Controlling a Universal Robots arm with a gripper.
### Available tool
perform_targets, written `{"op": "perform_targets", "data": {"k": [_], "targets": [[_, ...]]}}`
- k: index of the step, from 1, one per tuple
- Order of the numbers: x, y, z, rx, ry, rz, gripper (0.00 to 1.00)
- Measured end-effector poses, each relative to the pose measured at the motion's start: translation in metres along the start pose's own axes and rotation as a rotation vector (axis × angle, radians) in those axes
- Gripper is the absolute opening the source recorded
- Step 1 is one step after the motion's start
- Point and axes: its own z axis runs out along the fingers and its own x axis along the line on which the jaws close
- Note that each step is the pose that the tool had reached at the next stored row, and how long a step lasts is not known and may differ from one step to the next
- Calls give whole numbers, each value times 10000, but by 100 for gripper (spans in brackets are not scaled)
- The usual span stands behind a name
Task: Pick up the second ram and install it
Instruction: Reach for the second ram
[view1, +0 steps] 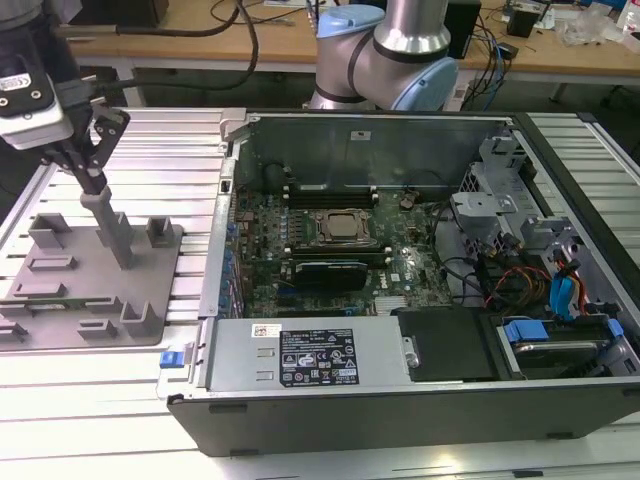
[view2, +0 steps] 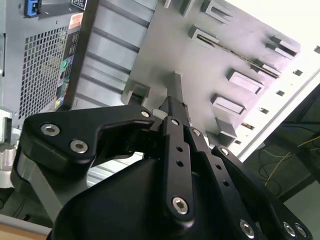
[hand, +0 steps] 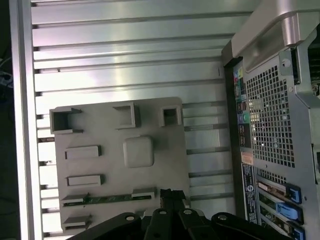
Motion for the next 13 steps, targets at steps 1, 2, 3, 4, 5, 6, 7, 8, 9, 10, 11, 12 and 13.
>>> {"op": "perform_targets", "data": {"k": [1,2,3,4,5,6,7,8,9,10,11,12,13], "targets": [[27,-13,15,-1,0,0,8],[54,-24,28,0,0,0,8],[72,-31,36,0,-1,0,8],[96,-40,48,-1,0,0,8],[125,-51,62,0,0,-1,8],[165,-62,80,-1,0,0,8],[202,-71,97,-1,-1,0,8],[247,-83,115,-1,0,-1,8],[283,-94,130,0,0,-1,8],[327,-109,148,0,0,-1,8],[368,-121,164,0,0,0,8],[407,-133,180,0,0,-1,8],[437,-141,194,0,0,-1,8]]}}
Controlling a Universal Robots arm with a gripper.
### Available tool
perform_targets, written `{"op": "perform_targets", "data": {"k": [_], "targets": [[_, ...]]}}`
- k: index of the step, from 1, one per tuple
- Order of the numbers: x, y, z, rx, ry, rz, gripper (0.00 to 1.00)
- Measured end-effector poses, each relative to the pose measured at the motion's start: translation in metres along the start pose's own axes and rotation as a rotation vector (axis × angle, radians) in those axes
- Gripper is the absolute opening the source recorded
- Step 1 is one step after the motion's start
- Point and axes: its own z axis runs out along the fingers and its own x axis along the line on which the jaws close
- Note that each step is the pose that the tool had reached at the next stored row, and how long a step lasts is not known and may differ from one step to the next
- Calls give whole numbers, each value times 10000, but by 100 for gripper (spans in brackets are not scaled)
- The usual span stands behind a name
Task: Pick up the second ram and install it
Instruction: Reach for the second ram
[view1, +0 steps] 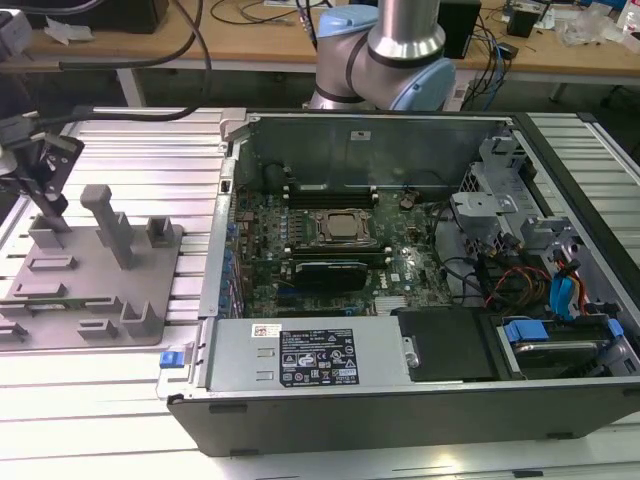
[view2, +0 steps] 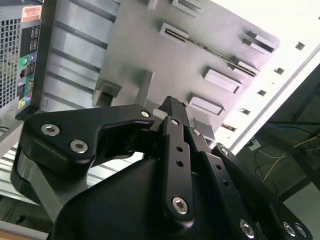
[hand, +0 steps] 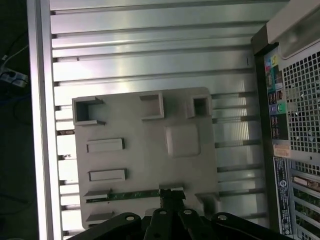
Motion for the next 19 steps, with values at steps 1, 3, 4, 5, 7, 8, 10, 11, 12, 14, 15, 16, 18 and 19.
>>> {"op": "perform_targets", "data": {"k": [1,3,4,5,7,8,10,11,12,14,15,16,18,19], "targets": [[23,-6,10,0,-1,0,8],[77,-18,34,0,0,1,8],[137,-34,59,0,0,1,8],[197,-51,80,-1,-1,1,8],[273,-92,111,0,0,-2,8],[284,-112,119,-1,-1,0,8],[291,-143,127,0,0,0,8],[296,-160,134,0,0,1,8],[299,-172,140,0,1,0,8],[310,-188,160,-1,-1,1,8],[311,-188,159,0,1,1,8],[311,-188,160,1,0,0,8],[311,-188,161,0,1,0,8],[311,-188,161,1,0,0,8]]}}
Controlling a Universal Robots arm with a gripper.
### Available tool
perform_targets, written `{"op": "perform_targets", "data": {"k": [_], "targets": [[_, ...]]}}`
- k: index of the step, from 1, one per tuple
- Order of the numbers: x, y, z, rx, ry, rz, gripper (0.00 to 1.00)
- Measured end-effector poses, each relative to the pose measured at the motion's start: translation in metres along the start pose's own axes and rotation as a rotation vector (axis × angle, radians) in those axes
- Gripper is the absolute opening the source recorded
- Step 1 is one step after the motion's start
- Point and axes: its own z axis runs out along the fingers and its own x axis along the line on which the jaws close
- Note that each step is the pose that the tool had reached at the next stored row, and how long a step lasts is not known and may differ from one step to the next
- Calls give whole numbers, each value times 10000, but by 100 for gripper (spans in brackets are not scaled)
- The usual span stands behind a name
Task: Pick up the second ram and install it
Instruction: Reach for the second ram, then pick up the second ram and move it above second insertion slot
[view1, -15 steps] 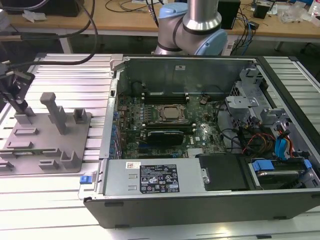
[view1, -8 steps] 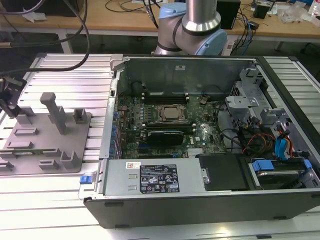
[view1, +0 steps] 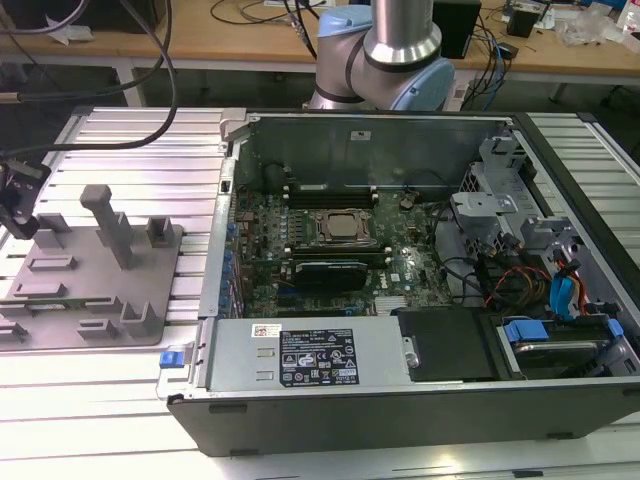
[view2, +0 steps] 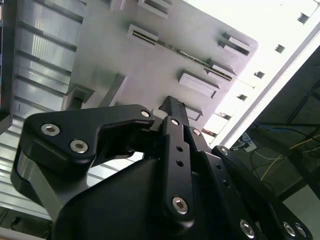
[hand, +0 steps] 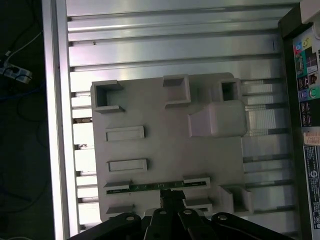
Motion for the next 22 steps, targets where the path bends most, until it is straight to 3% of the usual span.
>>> {"op": "perform_targets", "data": {"k": [9,13,16,18,19,22], "targets": [[0,0,2,0,0,0,8],[0,-1,10,-30,58,-1280,8],[1,-1,24,-68,130,-2902,8],[1,-1,29,-83,159,-3528,8],[1,-1,34,-96,186,-4127,8],[1,-2,38,-109,210,-4672,8]]}}
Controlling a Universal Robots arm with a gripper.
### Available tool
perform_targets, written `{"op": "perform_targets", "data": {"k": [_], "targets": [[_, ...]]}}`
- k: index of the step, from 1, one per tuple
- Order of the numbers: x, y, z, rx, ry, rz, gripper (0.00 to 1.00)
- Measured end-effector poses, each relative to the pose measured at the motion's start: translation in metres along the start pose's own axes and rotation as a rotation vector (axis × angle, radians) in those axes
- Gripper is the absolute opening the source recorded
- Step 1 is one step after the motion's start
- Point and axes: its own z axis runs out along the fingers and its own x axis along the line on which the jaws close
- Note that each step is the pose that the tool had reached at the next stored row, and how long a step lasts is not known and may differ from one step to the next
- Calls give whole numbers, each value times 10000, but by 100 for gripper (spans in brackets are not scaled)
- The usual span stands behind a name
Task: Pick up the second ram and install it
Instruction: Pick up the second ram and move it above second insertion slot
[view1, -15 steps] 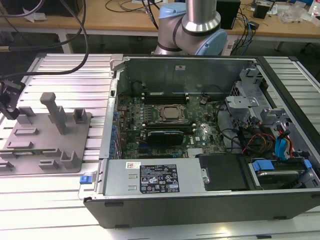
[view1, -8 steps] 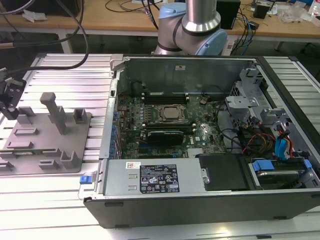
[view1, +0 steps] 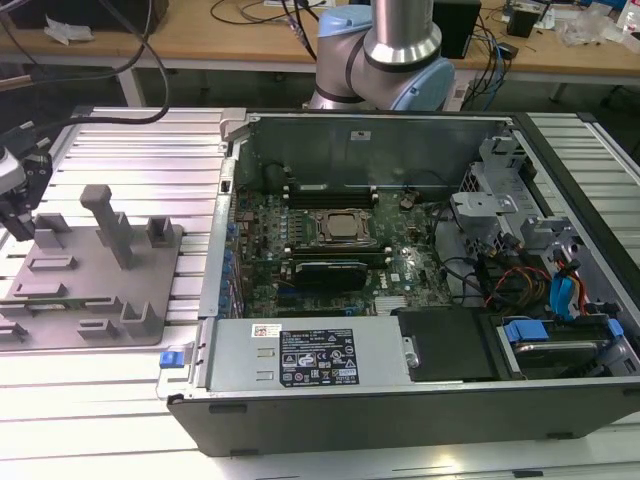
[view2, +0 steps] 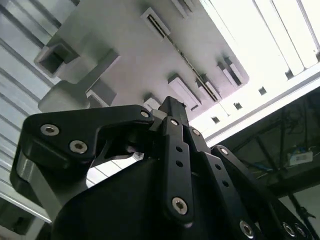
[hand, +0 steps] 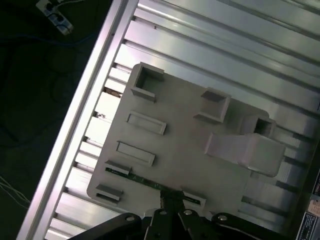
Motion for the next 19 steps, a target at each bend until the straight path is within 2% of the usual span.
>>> {"op": "perform_targets", "data": {"k": [4,6,9,11,12,14,17,19], "targets": [[0,0,8,-22,41,-914,8],[0,0,15,-42,80,-1796,8],[1,-1,22,-62,118,-2623,8],[1,-1,25,-70,133,-2971,8],[1,-1,29,-80,153,-3413,8],[1,-1,33,-92,177,-3918,8],[1,-2,43,-120,232,-5148,8],[1,-2,47,-131,251,-5579,8]]}}
